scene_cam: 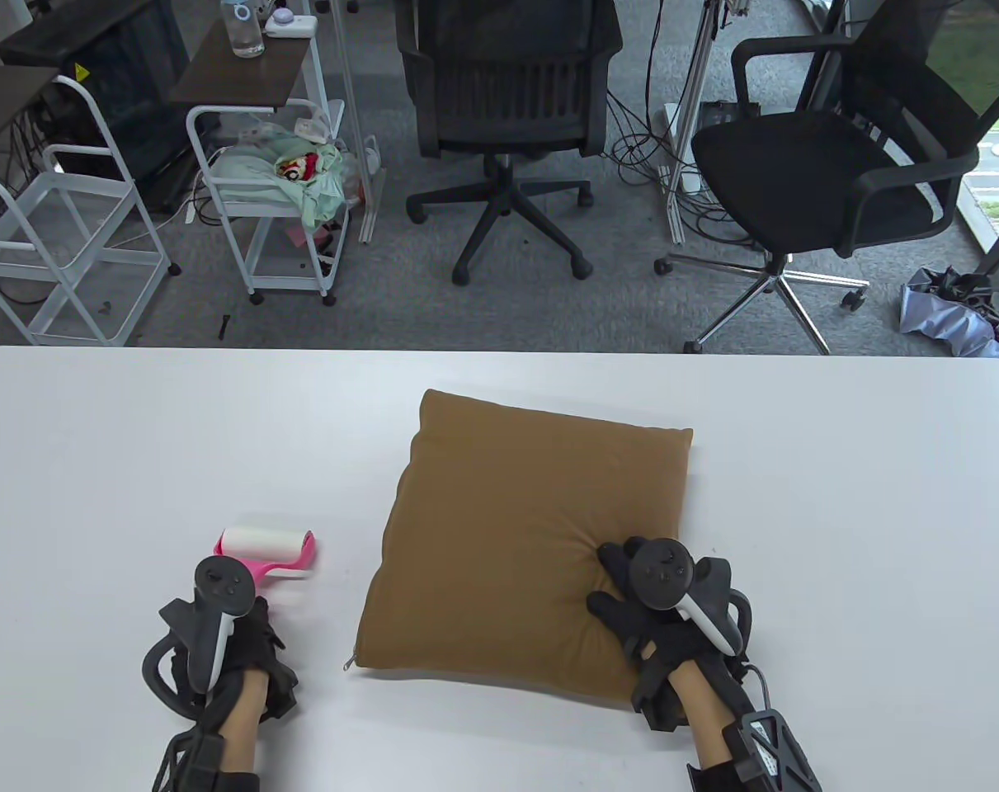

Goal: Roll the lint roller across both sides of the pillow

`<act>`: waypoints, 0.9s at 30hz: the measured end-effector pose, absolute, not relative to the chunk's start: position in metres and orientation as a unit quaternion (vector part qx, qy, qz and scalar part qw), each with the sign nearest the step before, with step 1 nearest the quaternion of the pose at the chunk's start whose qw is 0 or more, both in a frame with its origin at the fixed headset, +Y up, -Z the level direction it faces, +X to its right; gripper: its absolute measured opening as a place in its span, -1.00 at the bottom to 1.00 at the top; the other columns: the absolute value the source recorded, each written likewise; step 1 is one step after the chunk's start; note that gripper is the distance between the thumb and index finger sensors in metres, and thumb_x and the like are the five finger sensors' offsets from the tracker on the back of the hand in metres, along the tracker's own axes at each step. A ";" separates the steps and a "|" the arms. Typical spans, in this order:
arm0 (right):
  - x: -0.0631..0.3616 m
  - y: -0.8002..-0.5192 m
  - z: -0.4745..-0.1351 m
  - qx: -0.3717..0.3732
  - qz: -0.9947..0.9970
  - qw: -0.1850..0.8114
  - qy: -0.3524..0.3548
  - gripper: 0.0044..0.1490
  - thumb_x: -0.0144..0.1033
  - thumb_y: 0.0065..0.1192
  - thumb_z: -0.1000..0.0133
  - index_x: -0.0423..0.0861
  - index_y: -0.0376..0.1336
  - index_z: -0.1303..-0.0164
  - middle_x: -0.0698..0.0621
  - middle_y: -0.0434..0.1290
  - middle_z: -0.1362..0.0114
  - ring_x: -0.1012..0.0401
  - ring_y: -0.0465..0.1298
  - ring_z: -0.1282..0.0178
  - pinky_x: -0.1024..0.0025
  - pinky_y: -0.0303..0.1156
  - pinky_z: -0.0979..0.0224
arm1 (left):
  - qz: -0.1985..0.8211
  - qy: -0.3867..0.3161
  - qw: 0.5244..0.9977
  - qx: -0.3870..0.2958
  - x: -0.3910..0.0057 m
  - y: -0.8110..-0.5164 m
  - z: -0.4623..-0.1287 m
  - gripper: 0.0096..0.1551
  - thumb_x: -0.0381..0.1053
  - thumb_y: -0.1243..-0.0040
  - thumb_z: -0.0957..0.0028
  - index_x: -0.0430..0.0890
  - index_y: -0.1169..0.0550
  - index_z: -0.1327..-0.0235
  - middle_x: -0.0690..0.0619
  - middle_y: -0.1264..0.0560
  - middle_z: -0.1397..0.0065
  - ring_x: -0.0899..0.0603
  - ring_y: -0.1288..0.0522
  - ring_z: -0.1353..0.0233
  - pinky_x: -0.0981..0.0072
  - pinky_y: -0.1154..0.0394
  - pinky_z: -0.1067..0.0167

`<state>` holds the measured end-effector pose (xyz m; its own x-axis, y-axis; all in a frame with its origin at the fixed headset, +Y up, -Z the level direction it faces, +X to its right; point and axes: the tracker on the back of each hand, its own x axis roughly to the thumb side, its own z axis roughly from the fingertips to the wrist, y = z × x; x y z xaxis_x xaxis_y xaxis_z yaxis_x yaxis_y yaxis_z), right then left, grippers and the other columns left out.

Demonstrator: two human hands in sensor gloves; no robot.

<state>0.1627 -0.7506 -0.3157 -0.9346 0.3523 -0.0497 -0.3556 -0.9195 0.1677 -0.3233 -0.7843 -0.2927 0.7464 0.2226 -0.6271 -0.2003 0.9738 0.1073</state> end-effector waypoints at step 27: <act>0.166 -0.751 -0.316 -0.005 0.979 0.183 0.086 -0.16 0.26 0.25 0.09 0.34 0.11 -0.44 0.15 0.09 -0.73 0.06 0.17 -0.67 -0.05 0.22 -0.60 | 0.159 -0.027 0.986 0.046 -0.219 -0.737 -0.277 -0.16 0.31 -0.24 0.29 0.20 -0.43 -0.38 0.12 -0.39 -0.63 -0.16 -0.28 -0.69 -0.30 -0.18 -0.50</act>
